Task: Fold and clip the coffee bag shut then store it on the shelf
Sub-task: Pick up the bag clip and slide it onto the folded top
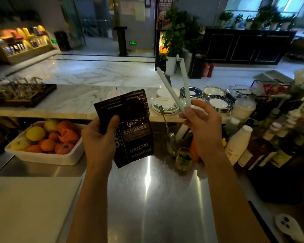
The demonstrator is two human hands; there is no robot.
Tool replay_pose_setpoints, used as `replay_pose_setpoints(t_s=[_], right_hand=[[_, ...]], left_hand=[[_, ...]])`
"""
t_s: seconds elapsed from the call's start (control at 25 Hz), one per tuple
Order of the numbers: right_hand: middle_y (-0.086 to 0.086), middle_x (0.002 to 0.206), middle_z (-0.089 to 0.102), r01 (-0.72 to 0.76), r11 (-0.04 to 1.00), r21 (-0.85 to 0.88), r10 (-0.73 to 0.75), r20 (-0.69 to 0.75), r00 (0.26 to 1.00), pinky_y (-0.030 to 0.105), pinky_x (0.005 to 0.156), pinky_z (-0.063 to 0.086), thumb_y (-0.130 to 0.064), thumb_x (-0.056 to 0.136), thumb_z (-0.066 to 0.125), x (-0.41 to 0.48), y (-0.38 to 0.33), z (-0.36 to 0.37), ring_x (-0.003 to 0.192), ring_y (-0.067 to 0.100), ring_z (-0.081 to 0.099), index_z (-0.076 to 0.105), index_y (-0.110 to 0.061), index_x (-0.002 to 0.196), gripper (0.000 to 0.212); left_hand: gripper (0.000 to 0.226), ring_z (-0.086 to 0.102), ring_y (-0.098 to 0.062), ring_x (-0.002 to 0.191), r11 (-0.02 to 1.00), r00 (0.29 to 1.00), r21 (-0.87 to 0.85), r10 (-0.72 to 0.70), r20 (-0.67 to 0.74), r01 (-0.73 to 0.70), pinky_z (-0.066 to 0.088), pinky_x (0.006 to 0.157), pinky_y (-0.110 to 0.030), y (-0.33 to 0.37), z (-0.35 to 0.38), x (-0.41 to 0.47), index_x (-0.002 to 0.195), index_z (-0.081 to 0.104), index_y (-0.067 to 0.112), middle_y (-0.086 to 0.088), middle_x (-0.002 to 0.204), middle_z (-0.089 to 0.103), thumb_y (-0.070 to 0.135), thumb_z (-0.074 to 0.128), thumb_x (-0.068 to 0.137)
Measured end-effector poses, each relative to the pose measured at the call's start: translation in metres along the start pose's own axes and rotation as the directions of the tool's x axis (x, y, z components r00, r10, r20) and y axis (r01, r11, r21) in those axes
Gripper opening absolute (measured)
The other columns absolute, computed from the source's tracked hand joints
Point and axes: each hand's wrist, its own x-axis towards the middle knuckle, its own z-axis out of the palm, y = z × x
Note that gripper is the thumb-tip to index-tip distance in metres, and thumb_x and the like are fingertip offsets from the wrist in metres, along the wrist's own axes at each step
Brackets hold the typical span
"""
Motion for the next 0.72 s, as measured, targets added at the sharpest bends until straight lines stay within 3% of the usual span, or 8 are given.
replay_pose_setpoints(t_s=[0.16, 0.32, 0.52, 0.72], right_hand=[[0.0, 0.09, 0.077, -0.065, 0.992, 0.11, 0.059, 0.063, 0.996, 0.025, 0.073, 0.057, -0.011, 0.093, 0.061, 0.0, -0.016, 0.008, 0.084, 0.013, 0.072, 0.065, -0.016, 0.109, 0.018], [0.006, 0.091, 0.071, -0.119, 0.98, 0.157, 0.103, 0.104, 0.989, 0.029, 0.076, 0.055, -0.012, 0.092, 0.061, 0.0, -0.029, 0.018, 0.082, 0.016, 0.066, 0.07, -0.018, 0.1, 0.013], [0.006, 0.081, 0.069, -0.212, 0.973, 0.088, 0.186, 0.24, 0.953, 0.022, 0.061, 0.056, -0.013, 0.085, 0.064, -0.001, -0.038, 0.03, 0.067, 0.013, 0.063, 0.072, -0.011, 0.095, 0.013], [0.005, 0.072, 0.069, -0.32, 0.944, 0.076, 0.291, 0.261, 0.921, 0.019, 0.053, 0.054, -0.006, 0.089, 0.06, -0.001, -0.044, 0.034, 0.059, 0.011, 0.061, 0.069, -0.004, 0.1, 0.014]], left_hand=[[0.012, 0.074, -0.009, 0.085, 0.999, 0.998, 0.01, 0.049, 0.04, -0.05, 0.058, 0.07, -0.023, 0.011, -0.002, 0.011, 0.097, 0.07, 0.019, 0.009, 0.084, 0.076, 0.011, 0.064, 0.091], [0.014, 0.074, -0.007, 0.081, 0.997, 0.995, -0.037, 0.066, 0.077, -0.063, 0.056, 0.065, -0.018, 0.02, -0.01, 0.02, 0.092, 0.069, 0.023, 0.014, 0.08, 0.076, 0.01, 0.063, 0.092], [0.013, 0.074, -0.012, 0.082, 0.996, 0.992, -0.055, 0.082, 0.095, -0.077, 0.059, 0.067, -0.026, 0.022, -0.022, 0.023, 0.092, 0.07, 0.022, 0.007, 0.082, 0.077, 0.012, 0.063, 0.091], [0.012, 0.074, -0.021, 0.087, 0.995, 0.99, -0.076, 0.069, 0.125, -0.06, 0.06, 0.075, -0.039, 0.021, -0.032, 0.026, 0.095, 0.072, 0.021, 0.0, 0.088, 0.077, 0.014, 0.063, 0.091]])
